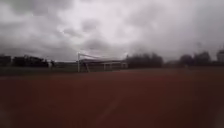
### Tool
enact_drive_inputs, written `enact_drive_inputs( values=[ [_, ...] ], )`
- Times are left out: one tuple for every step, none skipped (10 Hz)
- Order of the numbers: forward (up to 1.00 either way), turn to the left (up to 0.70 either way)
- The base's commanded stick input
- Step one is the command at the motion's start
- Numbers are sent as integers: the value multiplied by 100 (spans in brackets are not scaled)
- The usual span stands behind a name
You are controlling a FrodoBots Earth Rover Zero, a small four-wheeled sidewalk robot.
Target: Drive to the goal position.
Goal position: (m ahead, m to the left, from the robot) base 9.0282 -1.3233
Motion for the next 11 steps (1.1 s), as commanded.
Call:
enact_drive_inputs(
  values=[
    [85,0],
    [85,0],
    [85,-34],
    [85,-34],
    [85,-34],
    [85,-27],
    [85,-7],
    [85,0],
    [85,0],
    [85,0],
    [85,0]
  ],
)
